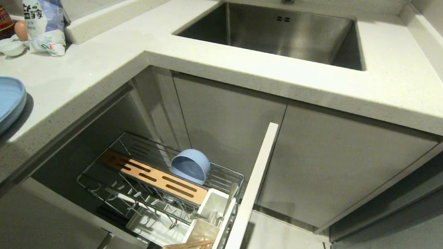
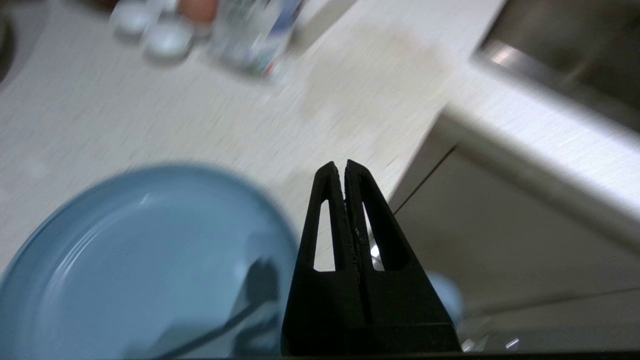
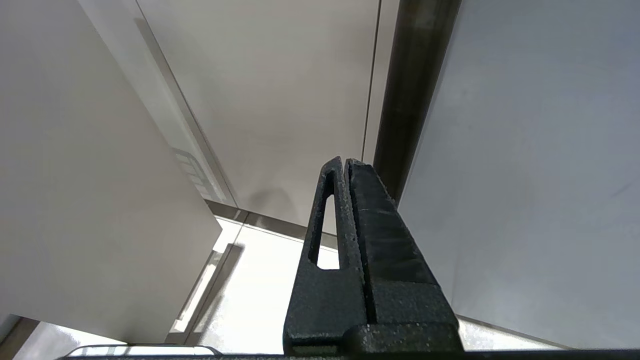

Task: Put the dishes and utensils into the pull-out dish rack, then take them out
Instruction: Pick up the plate and place it in the cupboard

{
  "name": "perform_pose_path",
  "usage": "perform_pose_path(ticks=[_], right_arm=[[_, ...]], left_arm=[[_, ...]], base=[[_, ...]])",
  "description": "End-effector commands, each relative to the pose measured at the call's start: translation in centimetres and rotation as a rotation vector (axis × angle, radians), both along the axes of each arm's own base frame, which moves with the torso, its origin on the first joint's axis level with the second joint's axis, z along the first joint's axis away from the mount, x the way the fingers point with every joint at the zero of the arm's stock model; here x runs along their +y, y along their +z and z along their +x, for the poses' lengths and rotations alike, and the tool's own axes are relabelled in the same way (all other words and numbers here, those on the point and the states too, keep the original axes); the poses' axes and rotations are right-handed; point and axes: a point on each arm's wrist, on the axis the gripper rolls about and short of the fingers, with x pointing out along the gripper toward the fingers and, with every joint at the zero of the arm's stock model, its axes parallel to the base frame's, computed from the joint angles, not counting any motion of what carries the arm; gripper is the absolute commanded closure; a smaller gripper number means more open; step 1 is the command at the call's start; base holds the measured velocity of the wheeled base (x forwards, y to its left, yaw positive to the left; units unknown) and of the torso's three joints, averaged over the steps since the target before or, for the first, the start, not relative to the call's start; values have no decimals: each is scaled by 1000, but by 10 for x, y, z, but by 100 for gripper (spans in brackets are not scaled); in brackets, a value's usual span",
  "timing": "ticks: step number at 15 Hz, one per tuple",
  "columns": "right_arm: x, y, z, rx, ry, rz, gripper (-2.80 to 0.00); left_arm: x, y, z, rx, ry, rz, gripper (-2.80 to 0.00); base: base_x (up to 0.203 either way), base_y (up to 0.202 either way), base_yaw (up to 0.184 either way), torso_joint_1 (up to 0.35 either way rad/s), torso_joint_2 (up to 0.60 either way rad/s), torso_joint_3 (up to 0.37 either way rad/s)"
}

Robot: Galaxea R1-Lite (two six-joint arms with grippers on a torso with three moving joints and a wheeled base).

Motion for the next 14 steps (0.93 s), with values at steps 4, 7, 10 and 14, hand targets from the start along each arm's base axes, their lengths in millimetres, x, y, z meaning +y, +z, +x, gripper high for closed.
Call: perform_pose_path(ticks=[4, 7, 10, 14], right_arm=[[0, -7, 2, 24, 1, -1, 0], [0, -7, 2, 25, 1, 0, 0], [0, -7, 2, 25, 1, -1, 0], [0, -7, 2, 25, 1, 1, 0]], left_arm=[[-1, -36, 35, 429, 155, 76, 0], [-2, -41, 42, 456, 205, 43, -280], [-3, -43, 50, 458, 268, 23, -280], [-2, -47, 62, 474, 302, 14, -280]], base=[[0, 0, 0, 0, 0, 0], [0, 0, 0, 0, 0, 0], [0, 0, 0, 0, 0, 0], [0, 0, 0, 0, 0, 0]])
